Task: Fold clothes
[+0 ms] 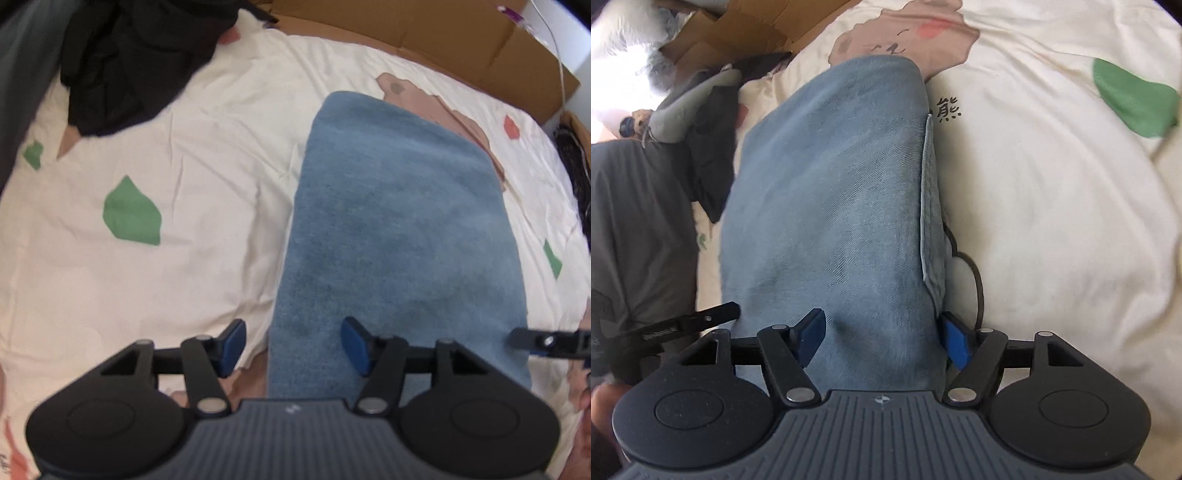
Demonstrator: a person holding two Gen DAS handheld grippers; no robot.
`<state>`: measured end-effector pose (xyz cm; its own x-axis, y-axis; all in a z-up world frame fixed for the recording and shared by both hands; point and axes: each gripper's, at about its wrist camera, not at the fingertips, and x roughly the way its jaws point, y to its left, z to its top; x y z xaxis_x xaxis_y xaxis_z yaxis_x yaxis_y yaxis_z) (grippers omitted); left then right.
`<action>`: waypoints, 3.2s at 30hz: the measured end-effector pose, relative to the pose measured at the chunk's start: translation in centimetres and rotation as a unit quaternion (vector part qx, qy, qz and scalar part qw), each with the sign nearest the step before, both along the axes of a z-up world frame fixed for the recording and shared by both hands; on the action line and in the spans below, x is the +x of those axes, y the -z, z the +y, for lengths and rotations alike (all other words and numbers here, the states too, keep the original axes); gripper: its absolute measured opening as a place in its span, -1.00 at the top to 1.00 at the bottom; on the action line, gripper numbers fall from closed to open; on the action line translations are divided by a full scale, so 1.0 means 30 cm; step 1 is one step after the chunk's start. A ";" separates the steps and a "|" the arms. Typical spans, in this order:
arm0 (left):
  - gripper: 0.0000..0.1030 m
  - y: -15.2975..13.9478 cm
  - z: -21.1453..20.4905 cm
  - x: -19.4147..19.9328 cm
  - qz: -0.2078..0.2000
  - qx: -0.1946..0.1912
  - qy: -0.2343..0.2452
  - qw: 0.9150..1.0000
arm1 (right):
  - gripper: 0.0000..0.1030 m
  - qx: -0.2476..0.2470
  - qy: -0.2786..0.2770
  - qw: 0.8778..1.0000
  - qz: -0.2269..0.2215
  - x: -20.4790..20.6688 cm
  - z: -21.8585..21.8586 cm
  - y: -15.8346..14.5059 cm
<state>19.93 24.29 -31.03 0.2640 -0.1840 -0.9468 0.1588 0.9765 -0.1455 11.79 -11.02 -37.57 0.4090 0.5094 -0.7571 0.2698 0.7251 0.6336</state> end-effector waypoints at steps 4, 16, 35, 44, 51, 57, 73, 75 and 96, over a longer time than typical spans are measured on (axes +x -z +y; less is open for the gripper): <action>-0.24 0.015 0.013 0.029 0.017 -0.026 -0.014 0.999 | -0.15 0.020 0.043 0.999 0.000 0.028 -0.013 0.046; -0.33 0.058 -0.016 0.142 0.024 -0.080 -0.016 0.996 | 0.24 0.114 0.088 0.989 -0.044 0.013 -0.072 0.070; -0.38 0.100 -0.082 0.168 0.066 -0.130 -0.023 0.989 | 0.57 0.118 0.065 0.988 -0.076 0.103 -0.108 0.018; -0.35 0.089 -0.325 0.124 0.083 -0.126 0.027 0.988 | 0.58 0.087 0.072 0.991 -0.073 0.012 -0.342 -0.037; -0.34 0.109 -0.612 0.046 0.089 -0.136 0.070 0.984 | 0.57 0.057 0.090 0.992 -0.064 -0.114 -0.592 -0.060; -0.33 0.113 -0.772 -0.015 0.087 -0.143 0.094 0.981 | 0.57 0.044 0.104 0.992 -0.051 -0.204 -0.746 -0.056; -0.44 0.071 -0.819 0.075 0.067 -0.176 0.089 0.978 | -0.15 0.025 0.149 0.988 -0.033 -0.221 -0.862 0.003; -0.49 0.086 -0.825 0.100 0.073 -0.184 0.089 0.976 | -0.15 0.026 0.143 0.989 -0.029 -0.195 -0.867 0.012; -0.31 0.151 -0.946 0.073 0.109 -0.189 0.136 0.966 | 0.47 0.039 0.072 0.996 -0.031 -0.137 -0.839 0.014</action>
